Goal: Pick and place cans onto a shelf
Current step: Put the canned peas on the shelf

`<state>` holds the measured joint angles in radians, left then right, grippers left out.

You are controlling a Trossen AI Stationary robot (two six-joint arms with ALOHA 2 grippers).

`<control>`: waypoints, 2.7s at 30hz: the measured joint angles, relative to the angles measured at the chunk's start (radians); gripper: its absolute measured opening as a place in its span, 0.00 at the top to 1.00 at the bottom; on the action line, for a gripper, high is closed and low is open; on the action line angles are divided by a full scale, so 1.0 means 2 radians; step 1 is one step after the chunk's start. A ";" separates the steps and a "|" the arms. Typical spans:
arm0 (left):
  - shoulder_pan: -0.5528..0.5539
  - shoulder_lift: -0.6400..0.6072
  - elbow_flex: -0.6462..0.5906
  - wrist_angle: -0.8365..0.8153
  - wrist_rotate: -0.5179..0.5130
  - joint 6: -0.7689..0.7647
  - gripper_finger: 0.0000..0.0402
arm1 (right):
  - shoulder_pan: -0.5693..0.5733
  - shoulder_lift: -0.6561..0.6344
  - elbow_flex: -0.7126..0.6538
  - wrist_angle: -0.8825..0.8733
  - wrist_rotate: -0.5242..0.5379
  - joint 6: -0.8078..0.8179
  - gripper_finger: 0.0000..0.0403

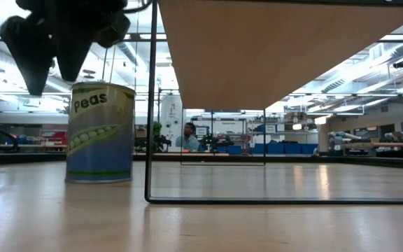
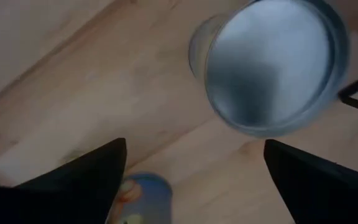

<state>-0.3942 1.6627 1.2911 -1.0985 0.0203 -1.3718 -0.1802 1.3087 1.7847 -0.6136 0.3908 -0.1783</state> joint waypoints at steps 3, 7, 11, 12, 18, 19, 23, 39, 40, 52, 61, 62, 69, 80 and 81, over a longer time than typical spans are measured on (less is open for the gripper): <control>0.000 -0.010 0.000 -0.017 0.002 -0.022 0.01 | 0.000 0.000 0.000 0.000 0.000 0.000 0.05; -0.004 -0.016 0.001 -0.007 0.002 -0.028 0.04 | 0.000 0.000 0.000 0.000 0.000 0.000 0.05; -0.016 -0.015 0.001 -0.006 -0.008 -0.028 0.04 | 0.000 0.000 0.000 0.000 0.000 0.000 0.05; -0.019 -0.015 0.001 -0.006 -0.014 -0.029 0.04 | 0.000 0.000 0.000 0.000 0.000 0.000 0.05; -0.026 -0.022 0.000 -0.002 -0.039 -0.032 0.04 | 0.000 0.000 0.000 0.000 0.000 0.000 0.05; -0.026 -0.022 0.000 -0.001 -0.039 -0.026 0.04 | 0.000 0.000 0.000 0.000 0.000 0.000 0.05; -0.027 -0.022 0.000 -0.001 -0.040 -0.002 0.03 | 0.000 0.000 0.000 0.000 0.000 0.000 0.05; -0.063 -0.080 0.004 0.024 -0.052 0.073 0.03 | 0.000 0.000 0.000 0.002 0.000 0.009 0.05; -0.067 -0.079 0.004 0.037 -0.052 0.072 0.03 | 0.000 0.000 0.000 0.006 0.000 0.019 0.05; -0.075 -0.030 0.004 0.138 -0.094 -0.016 0.04 | 0.001 0.000 0.000 -0.012 0.018 0.034 0.05; -0.074 -0.028 0.004 0.089 -0.096 -0.041 0.04 | 0.001 0.000 0.000 -0.017 0.001 0.023 0.05; -0.074 -0.024 0.004 0.092 -0.098 -0.041 0.04 | 0.001 0.000 0.000 -0.016 0.000 0.022 0.05; -0.068 0.014 0.003 0.097 -0.115 -0.029 0.04 | 0.001 0.000 0.000 -0.015 0.000 0.023 0.05; -0.053 0.062 0.003 0.094 -0.163 -0.042 0.04 | 0.001 0.000 0.000 -0.015 -0.001 0.024 0.05; -0.050 0.066 0.003 0.095 -0.167 -0.045 0.04 | 0.001 0.000 0.000 -0.015 -0.001 0.024 0.05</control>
<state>-0.4944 1.7945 1.2980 -0.9094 -0.3132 -1.4614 -0.1791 1.3087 1.7847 -0.6445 0.3897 -0.1310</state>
